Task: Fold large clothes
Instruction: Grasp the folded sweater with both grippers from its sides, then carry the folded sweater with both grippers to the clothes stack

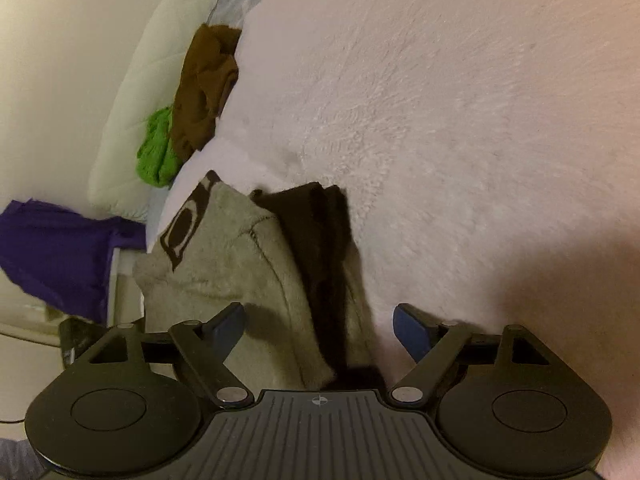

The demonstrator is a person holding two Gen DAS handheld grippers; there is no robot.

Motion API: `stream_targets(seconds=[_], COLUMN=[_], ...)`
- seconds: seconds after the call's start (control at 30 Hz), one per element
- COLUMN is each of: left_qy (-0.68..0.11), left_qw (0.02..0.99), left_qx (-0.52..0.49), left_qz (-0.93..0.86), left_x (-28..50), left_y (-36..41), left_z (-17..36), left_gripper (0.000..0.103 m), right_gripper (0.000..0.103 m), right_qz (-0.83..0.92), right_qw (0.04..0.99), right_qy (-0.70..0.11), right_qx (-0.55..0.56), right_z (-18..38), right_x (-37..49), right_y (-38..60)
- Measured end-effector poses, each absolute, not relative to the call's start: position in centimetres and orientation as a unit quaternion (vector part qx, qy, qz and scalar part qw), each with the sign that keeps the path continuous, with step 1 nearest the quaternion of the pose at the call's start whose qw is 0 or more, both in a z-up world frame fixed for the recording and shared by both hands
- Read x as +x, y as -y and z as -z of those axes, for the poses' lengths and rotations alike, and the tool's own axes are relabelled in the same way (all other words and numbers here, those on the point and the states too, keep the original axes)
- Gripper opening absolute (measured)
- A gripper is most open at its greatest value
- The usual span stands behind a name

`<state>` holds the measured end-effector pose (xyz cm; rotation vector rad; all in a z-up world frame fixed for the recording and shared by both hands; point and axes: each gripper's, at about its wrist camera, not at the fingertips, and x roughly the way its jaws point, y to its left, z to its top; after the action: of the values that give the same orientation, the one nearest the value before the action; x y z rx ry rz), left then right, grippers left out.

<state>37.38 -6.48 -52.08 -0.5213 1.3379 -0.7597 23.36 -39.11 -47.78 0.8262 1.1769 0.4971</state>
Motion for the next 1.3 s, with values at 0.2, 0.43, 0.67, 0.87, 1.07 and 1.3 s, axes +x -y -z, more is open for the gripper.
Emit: stream_targets(seconds=[0.2, 0.43, 0.67, 0.87, 1.07, 1.3], left_qy=[-0.603, -0.595, -0.567, -0.567, -0.567, -0.550], left_qw=[0.664, 0.667, 0.685, 0.642, 0.572, 0.505], left_qx=[-0.233, -0.202, -0.131, -0.063, -0.004, 0.021], left_qz=[0.375, 0.401, 0.439, 0.512, 0.593, 0.665], left_x=[38.9, 38.9, 36.3, 30.7, 21.0, 6.0], left_y=[9.2, 9.9, 12.7, 18.5, 26.9, 38.2], left_z=[53.5, 51.4, 44.5, 38.0, 33.8, 30.9], left_gripper=[0.054, 0.022, 0.019, 0.016, 0.016, 0.016], right_gripper=[0.053, 0.019, 0.018, 0.018, 0.018, 0.018], right_qz=[-0.281, -0.232, -0.141, -0.019, 0.096, 0.176], right_qw=[0.714, 0.735, 0.796, 0.802, 0.800, 0.804], right_qy=[-0.540, -0.491, -0.396, -0.333, -0.265, -0.195], right_qx=[0.346, 0.406, 0.435, 0.495, 0.529, 0.533], right_z=[48.4, 47.0, 39.5, 33.2, 27.4, 21.8], right_x=[25.5, 21.6, 10.7, -3.3, -18.8, -33.7], right_y=[35.5, 35.2, 35.0, 36.5, 39.5, 46.6])
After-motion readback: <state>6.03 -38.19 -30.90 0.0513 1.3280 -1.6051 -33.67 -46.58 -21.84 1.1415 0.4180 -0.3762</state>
